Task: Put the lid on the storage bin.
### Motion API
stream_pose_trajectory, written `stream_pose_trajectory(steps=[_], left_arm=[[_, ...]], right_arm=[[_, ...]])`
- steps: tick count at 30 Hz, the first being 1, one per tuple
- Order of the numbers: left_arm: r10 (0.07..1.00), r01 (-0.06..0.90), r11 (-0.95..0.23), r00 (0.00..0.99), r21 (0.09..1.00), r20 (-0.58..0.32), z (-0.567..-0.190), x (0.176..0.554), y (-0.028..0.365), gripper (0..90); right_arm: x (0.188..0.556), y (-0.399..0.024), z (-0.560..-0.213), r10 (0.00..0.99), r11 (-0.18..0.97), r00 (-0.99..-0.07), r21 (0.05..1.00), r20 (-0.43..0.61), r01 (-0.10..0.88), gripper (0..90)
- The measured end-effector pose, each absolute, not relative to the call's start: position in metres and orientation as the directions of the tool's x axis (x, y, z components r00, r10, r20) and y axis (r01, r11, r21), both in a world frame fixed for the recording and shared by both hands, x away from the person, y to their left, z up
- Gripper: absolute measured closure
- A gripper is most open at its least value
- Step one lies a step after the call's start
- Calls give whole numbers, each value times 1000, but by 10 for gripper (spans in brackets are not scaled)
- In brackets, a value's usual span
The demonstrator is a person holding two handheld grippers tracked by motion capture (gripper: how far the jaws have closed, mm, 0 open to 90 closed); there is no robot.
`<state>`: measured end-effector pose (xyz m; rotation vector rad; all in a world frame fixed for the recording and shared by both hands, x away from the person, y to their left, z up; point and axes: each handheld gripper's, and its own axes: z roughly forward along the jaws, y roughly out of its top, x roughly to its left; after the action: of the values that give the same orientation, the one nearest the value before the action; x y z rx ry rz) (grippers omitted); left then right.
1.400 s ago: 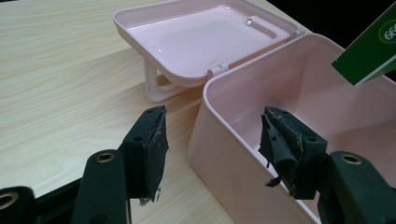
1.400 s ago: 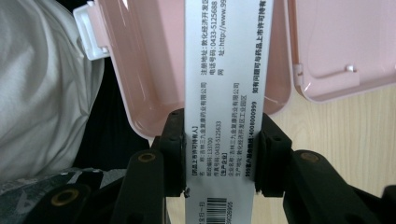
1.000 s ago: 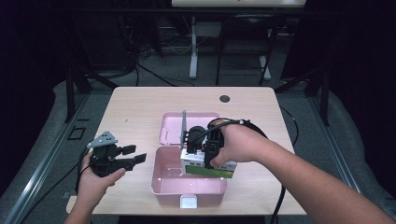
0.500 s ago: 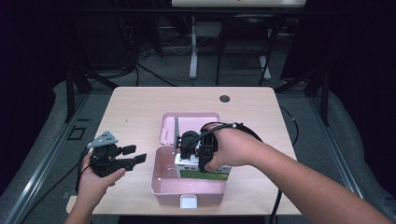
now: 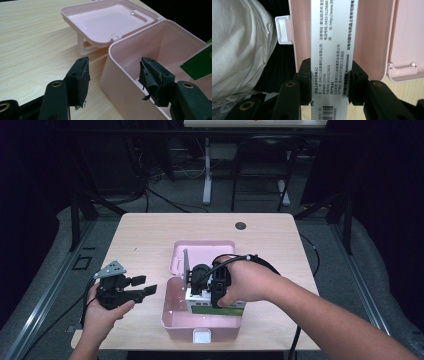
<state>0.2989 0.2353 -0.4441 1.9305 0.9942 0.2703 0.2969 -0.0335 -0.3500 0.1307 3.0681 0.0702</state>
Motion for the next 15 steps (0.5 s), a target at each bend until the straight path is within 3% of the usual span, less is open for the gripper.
stream_pose_trajectory(steps=[15], left_arm=[[731,534,-259,653,805,-199,-444,299,235,410]], right_arm=[[288,-27,-363,66,997,-996,37,-54,65,617]])
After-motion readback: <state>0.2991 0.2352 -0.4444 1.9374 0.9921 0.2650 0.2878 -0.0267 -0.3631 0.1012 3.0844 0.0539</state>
